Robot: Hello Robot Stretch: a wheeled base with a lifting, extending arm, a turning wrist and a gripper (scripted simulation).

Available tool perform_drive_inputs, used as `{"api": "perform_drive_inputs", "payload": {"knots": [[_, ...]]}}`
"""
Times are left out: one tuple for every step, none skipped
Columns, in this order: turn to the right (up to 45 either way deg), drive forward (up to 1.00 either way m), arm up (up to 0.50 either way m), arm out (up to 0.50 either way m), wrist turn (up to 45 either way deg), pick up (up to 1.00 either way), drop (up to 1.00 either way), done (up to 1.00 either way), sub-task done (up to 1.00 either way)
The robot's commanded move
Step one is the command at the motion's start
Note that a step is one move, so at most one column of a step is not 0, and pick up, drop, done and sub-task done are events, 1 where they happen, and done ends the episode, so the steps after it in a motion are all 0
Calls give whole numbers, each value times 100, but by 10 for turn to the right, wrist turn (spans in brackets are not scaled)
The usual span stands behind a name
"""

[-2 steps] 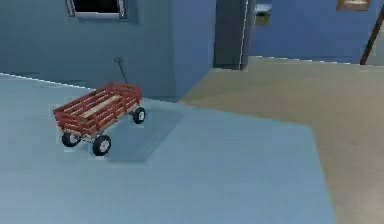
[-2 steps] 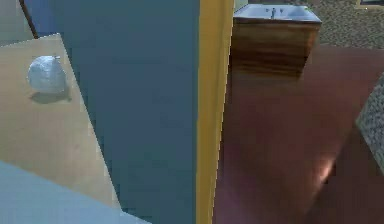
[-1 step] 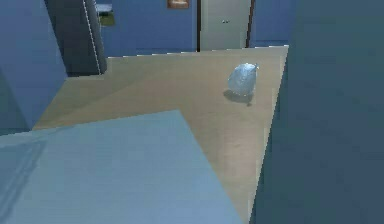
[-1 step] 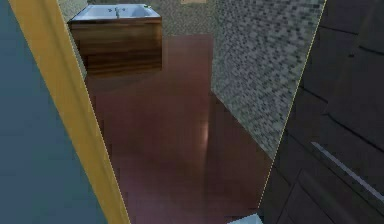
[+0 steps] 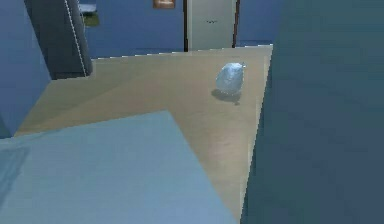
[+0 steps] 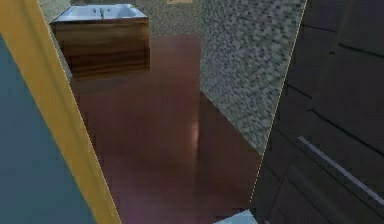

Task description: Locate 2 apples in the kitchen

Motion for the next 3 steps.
{"api": "perform_drive_inputs", "payload": {"knots": [[0, 85, 0, 0, 0, 0, 0, 0, 0], [90, 0, 0, 0, 0, 0, 0, 0, 0], [0, 35, 0, 0, 0, 0, 0, 0, 0]]}}
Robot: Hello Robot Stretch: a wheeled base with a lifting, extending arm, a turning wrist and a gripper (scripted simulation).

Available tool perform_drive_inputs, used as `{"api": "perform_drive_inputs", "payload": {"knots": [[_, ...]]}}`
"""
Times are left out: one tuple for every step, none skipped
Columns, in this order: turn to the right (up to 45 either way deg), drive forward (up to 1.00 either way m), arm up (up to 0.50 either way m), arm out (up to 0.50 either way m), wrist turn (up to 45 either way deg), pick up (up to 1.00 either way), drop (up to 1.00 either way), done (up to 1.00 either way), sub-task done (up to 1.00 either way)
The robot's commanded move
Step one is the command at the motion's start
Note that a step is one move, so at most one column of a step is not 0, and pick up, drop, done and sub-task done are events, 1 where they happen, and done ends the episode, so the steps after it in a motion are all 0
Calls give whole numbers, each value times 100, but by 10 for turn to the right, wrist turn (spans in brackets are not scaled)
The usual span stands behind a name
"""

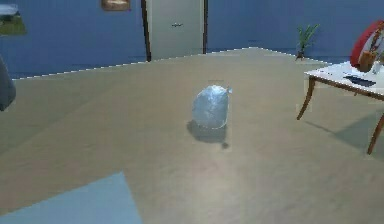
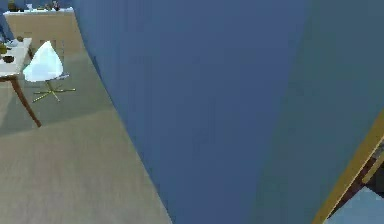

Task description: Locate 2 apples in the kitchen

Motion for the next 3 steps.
{"api": "perform_drive_inputs", "payload": {"knots": [[450, 0, 0, 0, 0, 0, 0, 0, 0], [120, 0, 0, 0, 0, 0, 0, 0, 0], [0, 100, 0, 0, 0, 0, 0, 0, 0]]}}
